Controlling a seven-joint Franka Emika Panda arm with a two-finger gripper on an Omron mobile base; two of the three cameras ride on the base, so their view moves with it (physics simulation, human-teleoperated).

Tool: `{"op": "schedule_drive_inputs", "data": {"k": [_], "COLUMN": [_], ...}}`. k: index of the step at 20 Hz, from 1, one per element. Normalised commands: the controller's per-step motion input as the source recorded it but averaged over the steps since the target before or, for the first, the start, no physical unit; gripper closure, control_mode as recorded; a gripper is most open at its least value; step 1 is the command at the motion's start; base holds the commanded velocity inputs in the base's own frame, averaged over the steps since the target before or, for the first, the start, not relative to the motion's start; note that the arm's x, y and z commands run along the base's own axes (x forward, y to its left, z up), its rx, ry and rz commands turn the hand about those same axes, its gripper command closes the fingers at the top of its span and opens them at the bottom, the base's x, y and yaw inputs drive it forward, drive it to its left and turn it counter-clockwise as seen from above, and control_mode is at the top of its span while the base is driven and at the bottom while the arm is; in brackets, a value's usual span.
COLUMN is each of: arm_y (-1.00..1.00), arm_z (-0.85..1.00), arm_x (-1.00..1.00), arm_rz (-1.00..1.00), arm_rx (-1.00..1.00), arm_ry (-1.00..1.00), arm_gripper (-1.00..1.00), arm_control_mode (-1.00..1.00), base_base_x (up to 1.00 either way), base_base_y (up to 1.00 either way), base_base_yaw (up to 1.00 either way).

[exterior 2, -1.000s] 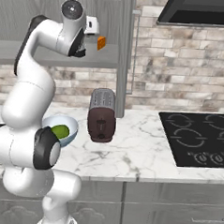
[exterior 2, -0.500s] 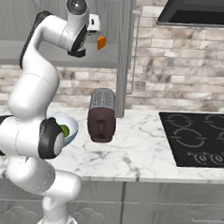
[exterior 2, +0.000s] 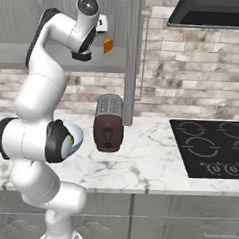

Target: Pick the cheese from the fridge and the cheese grater from the cabinet and place them next to the salad bowl.

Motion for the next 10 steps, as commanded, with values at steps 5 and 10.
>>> {"op": "schedule_drive_inputs", "data": {"k": [5, 10], "arm_y": [0.0, 0.0], "arm_z": [0.0, -0.05], "arm_x": [0.16, 0.18], "arm_rz": [0.09, 0.08], "arm_rx": [0.0, 0.0], "arm_ry": [0.0, 0.0], "arm_gripper": [-1.0, -1.0], "arm_control_mode": [-1.0, -1.0], "base_base_x": [0.0, 0.0], "base_base_y": [0.0, 0.0], "base_base_yaw": [0.0, 0.0]}}
